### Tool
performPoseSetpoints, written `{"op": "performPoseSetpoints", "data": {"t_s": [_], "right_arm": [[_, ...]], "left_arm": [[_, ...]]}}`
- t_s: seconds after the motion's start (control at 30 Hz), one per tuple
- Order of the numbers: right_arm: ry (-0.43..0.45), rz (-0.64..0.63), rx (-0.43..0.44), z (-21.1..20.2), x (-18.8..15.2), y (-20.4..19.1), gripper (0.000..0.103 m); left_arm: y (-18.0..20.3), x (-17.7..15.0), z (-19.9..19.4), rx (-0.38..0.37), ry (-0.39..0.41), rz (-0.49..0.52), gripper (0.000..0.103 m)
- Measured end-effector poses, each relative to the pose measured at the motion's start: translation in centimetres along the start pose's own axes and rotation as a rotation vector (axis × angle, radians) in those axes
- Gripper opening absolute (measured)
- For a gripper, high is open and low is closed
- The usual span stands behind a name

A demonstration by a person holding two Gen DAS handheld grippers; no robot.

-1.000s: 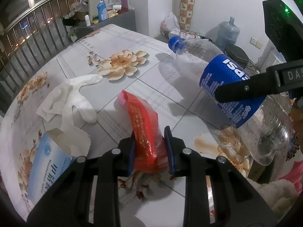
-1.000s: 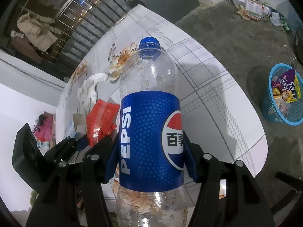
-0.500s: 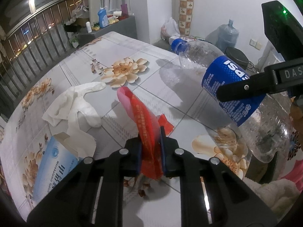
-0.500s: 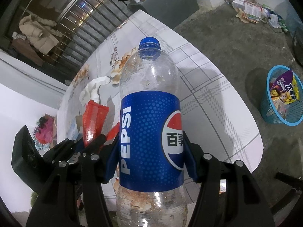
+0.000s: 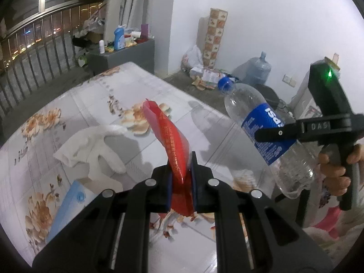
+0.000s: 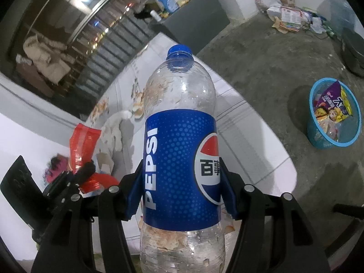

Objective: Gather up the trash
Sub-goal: 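Carry the wrapper and Pepsi bottle over the wastebasket and open both grippers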

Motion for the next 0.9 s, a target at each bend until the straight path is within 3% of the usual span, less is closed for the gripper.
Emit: {"op": "performPoseSetpoints", "data": {"t_s": [0.17,0.3,0.57,0.73,0.83,0.9], "right_arm": [[0.089,0.096,0.032,-3.2,0.0,3.2,0.058],[0.188,0.288,0.083,-6.3,-1.0,9.6,0.058],[0.255,0.738,0.173,-7.5,-5.0,24.0,0.058],[0.248,0.945,0.293,-5.3,-4.7,30.9,0.058],[0.273,1.035,0.343,-3.9,-2.9,34.2,0.060],[0.322,1.069,0.390,-3.1,-1.4,36.7,0.060]], "left_arm": [[2.0,3.2,0.1,-0.084,0.010,0.046,0.011],[6.1,7.1,2.5,-0.193,-0.036,0.116,0.011],[18.8,14.1,14.5,-0.440,-0.298,0.256,0.011],[25.5,16.2,22.7,-0.512,-0.440,0.294,0.012],[29.4,17.6,26.9,-0.513,-0.475,0.319,0.012],[31.7,18.5,29.3,-0.505,-0.464,0.330,0.026]]}}
Point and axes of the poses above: each gripper's, at about its wrist camera, not at the fingertips, and z roughly the way its jaws point, y to its right, x to its top, the point moved 4 cm from there along z, roughly the way its jaws point, and after that the axes turned 10 degrees about -y, right-handed, at the moved point
